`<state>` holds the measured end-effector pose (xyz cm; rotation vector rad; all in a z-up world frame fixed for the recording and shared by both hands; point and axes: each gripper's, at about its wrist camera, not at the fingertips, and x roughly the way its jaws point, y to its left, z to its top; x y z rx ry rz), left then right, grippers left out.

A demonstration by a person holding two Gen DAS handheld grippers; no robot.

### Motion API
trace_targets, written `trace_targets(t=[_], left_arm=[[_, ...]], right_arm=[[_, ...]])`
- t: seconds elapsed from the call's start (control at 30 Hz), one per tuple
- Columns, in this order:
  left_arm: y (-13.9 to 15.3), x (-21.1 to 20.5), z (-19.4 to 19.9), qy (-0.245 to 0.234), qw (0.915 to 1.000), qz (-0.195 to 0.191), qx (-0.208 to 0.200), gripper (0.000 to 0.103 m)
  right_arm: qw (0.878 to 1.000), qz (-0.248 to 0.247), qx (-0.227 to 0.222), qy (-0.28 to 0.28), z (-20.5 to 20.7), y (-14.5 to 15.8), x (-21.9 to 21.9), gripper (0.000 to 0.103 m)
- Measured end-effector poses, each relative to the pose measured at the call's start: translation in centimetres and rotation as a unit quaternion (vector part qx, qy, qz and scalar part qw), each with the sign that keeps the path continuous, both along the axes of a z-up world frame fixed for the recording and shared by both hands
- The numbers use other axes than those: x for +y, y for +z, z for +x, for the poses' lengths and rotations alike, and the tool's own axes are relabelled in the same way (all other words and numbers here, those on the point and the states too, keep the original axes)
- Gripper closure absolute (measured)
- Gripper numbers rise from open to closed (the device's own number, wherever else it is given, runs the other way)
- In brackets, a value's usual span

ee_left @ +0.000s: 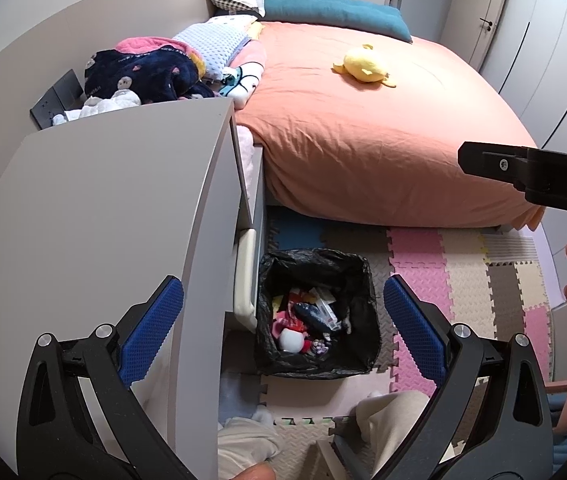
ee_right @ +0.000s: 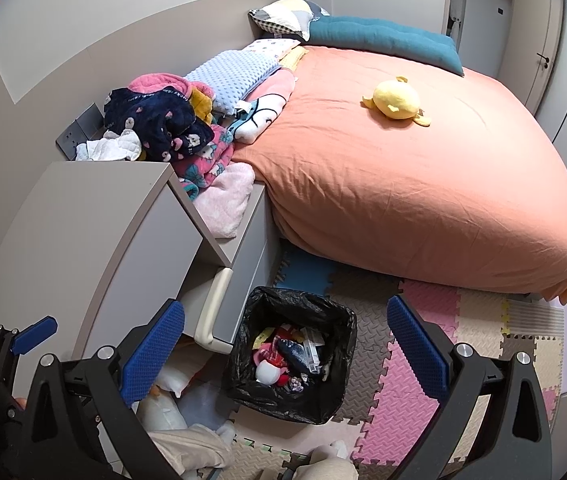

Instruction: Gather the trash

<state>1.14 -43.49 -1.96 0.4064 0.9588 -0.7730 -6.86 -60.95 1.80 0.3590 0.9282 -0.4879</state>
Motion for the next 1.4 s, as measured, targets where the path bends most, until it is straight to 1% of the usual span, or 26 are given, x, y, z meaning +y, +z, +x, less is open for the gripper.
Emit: trace_targets(t=[0.2,0.6,0.67,0.77,0.8,0.87,0.97,1.0,1.1,1.2,1.3,1.4], left_arm=[[0.2,0.2,0.1,0.001,1.0000,-0.007,0.002,0.006],[-0.2,0.0,0.1,-0.001,1.0000,0.003,0.004,0.006],[-0.2,0.0,-0.1,-0.003,1.0000,0.003,-0.003,0.006],[0.1,0.3,-0.5,0.004,0.9995,-0.007,-0.032,0.006],[0.3,0.4,-0.5,0.003,0.9994,-0.011,-0.032,0.006],[0.4,0.5,-0.3,0.008,0.9996,-0.015,-0.023,0.006],[0.4,0.6,0.6,0.013,0.9995,-0.024,0.011,0.006],[0.4,0.7,0.7,0.016,0.9995,-0.026,0.011,0.006],[0.6,0.9,0.4,0.023,0.9993,-0.026,-0.016,0.006],[0.7,0.9,0.3,0.018,0.9994,-0.029,-0.006,0.006],[0.5,0.6,0.6,0.009,0.9995,-0.026,0.015,0.006],[0.4,0.7,0.5,0.010,0.9996,-0.022,0.016,0.006]], right_arm=[[1.000,0.000,0.000,0.000,0.0,0.1,0.0,0.002],[1.000,-0.003,-0.001,0.000,-0.1,0.3,-0.3,0.002],[1.000,-0.003,-0.002,0.001,-0.1,0.3,-0.2,0.002],[1.000,-0.003,-0.002,0.000,-0.1,0.3,-0.2,0.002],[1.000,-0.003,-0.002,0.000,-0.1,0.3,-0.1,0.002],[1.000,-0.003,-0.001,0.000,-0.1,0.3,-0.2,0.002],[1.000,-0.003,-0.002,0.001,-0.1,0.3,-0.2,0.002],[1.000,-0.003,-0.002,0.001,-0.1,0.3,-0.1,0.002],[1.000,-0.003,-0.003,-0.001,-0.2,0.3,-0.2,0.002],[1.000,-0.004,-0.002,0.000,-0.2,0.4,-0.2,0.002],[1.000,-0.004,-0.002,0.001,-0.1,0.5,-0.1,0.002],[1.000,-0.003,-0.003,-0.001,-0.1,0.4,-0.1,0.002]])
